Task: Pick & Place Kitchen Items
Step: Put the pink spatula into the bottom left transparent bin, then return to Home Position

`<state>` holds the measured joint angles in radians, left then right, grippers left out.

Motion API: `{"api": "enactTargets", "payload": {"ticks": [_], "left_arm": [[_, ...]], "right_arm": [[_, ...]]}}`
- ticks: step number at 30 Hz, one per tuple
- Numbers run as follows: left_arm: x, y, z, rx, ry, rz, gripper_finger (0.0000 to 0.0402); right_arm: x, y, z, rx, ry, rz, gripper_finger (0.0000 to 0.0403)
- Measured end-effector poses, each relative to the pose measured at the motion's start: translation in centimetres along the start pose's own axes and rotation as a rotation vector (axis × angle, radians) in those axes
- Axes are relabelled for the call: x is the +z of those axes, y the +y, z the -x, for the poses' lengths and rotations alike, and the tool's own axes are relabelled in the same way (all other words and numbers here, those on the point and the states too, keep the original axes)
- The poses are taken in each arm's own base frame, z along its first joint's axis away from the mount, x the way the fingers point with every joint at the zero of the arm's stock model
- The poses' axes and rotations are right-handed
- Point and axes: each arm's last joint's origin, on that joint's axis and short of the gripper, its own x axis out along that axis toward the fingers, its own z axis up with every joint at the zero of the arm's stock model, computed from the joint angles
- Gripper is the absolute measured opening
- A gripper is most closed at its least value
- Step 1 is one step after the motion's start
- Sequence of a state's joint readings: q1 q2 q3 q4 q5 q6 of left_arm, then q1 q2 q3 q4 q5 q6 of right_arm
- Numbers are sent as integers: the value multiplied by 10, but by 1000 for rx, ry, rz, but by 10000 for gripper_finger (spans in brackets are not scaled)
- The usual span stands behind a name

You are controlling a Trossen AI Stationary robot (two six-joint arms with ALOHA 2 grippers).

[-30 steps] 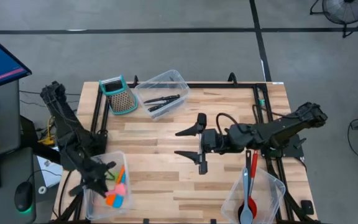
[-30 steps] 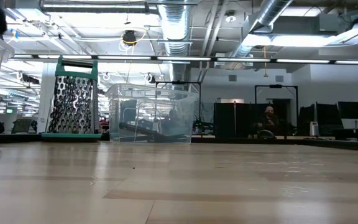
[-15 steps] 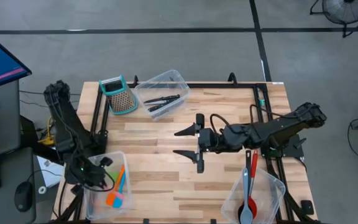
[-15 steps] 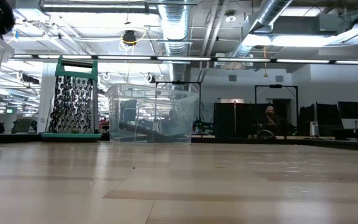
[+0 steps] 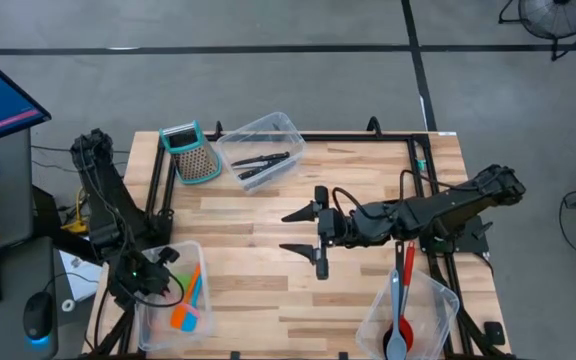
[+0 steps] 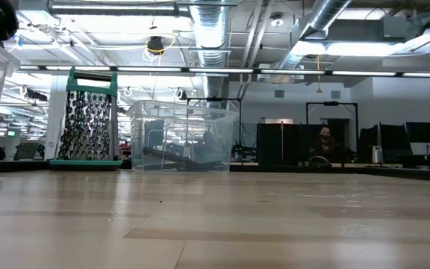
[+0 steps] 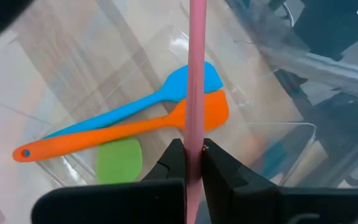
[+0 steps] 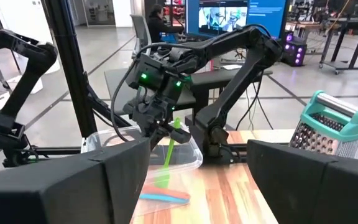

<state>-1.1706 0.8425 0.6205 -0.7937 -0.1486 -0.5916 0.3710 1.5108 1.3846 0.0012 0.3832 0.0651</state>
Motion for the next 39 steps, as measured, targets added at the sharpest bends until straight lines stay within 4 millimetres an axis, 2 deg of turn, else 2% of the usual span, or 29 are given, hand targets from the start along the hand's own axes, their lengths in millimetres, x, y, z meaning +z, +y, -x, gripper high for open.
{"api": "enactTargets", "payload": {"ticks": [9,21,24,27,30,34,36,39], "left_arm": [[0,0,0,-2,-3,-6,26],[3,-2,0,-24,-32,119,132],[11,-4,2,-56,-88,190,159],[29,-5,13,-92,-203,309,172],[51,-6,32,-86,-350,358,158],[76,-11,74,-69,-534,202,81],[85,-13,98,-51,-620,96,28],[90,-10,133,-7,-746,-39,8]], "right_arm": [[-1,0,0,0,6,-12,260],[-1,0,0,-1,9,-11,260],[-1,-1,0,-3,8,-12,260],[0,-3,-1,-24,0,-15,260],[7,-5,-1,-50,-69,-5,260],[25,-8,10,-60,-166,95,247],[37,-16,22,-67,-197,101,222],[53,-29,42,-78,-225,118,154]]}}
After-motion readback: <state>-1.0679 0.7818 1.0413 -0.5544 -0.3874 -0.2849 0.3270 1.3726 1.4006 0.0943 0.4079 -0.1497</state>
